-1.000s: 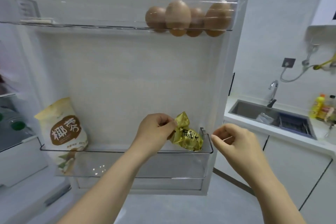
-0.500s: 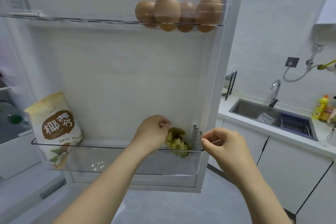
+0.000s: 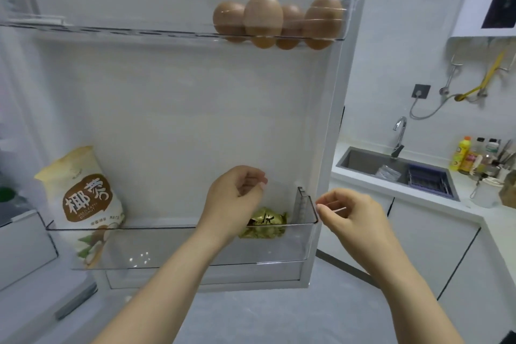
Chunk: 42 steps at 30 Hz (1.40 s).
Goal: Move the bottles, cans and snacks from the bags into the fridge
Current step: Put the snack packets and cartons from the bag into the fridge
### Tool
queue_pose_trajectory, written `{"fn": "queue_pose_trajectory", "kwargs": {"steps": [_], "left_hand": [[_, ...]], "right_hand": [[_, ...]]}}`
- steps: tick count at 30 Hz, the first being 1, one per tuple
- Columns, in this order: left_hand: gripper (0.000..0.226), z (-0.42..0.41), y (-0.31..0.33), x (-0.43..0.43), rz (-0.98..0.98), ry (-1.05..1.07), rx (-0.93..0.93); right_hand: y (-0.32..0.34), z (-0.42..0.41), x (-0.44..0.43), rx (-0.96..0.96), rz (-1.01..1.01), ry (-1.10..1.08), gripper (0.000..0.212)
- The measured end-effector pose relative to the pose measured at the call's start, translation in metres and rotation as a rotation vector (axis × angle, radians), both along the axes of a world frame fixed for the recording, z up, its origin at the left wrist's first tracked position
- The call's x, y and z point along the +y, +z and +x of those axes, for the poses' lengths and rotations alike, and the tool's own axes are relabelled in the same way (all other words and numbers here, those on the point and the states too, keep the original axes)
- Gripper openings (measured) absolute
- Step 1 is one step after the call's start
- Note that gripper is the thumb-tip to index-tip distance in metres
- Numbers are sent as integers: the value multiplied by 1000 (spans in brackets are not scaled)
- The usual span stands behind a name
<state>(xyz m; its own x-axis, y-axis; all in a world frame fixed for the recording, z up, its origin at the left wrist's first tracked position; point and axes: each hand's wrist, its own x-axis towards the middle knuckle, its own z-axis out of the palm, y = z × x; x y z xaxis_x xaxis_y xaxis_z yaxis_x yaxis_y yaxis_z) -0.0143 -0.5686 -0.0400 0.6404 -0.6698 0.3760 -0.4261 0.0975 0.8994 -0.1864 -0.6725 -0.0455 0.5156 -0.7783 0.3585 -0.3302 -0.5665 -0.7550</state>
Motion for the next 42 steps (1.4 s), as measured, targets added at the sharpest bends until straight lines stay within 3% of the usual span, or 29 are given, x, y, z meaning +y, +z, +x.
{"fn": "queue_pose_trajectory", "kwargs": {"steps": [12,18,21,25,42], "left_hand": [[19,-54,6,59,-82,-464,-105],[20,-119,1,59,-40,-646,-351],[27,-166,0,57,-50,-717,-499],[28,-239,-4,54,-34,-889,-535],[24,-596,-40,119,-63,-1499,-480]], "right_hand": [[-6,-80,104,97,-99,-435,5],[-4,-159,158,217,-109,-713,5],[-4,-205,185,254,-99,-831,6],[-7,-273,217,260,-48,-981,7],[-40,-563,380,141,123,-1555,11]]}}
